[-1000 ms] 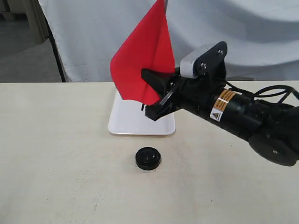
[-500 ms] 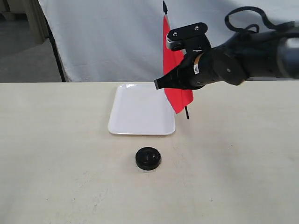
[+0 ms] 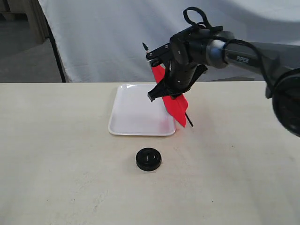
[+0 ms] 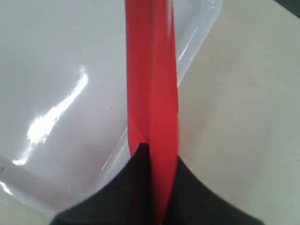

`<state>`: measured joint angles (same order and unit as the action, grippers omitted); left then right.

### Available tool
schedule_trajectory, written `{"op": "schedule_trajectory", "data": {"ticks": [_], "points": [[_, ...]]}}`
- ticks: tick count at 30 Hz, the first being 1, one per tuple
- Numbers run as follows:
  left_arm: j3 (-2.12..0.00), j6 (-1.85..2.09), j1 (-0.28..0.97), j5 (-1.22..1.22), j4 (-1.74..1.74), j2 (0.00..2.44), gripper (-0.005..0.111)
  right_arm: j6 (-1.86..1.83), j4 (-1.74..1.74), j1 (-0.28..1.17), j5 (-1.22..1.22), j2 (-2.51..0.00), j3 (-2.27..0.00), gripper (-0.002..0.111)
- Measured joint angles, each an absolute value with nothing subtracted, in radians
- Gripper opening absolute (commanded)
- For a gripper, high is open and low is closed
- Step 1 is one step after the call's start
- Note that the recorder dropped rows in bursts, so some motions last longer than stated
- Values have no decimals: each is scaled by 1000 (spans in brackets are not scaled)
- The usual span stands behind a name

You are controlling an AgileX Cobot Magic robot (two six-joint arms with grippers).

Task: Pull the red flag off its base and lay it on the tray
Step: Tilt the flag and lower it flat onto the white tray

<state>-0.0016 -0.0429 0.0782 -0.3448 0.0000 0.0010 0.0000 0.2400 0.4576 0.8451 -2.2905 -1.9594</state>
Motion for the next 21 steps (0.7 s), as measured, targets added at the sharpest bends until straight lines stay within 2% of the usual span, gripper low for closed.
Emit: {"op": "schedule_trajectory", "data": {"ticks": [8,16,18,19,21], "points": [[-2,-43,78,-345,0,1,0,-68,231,513,954,-2476,-2221,-1],[-2,-43,78,-345,0,1,0,-96,232,529,1001,-2566,-2308,1],[-2,-43,78,-345,0,1,0,-96,232,529,1001,-2566,-2312,16],[-2,-43,78,-345,0,1,0,-96,232,529,1001,-2566,-2312,31],[-2,-43,78,-345,0,1,0,-96,230,529,1001,-2567,-2312,54]]}}
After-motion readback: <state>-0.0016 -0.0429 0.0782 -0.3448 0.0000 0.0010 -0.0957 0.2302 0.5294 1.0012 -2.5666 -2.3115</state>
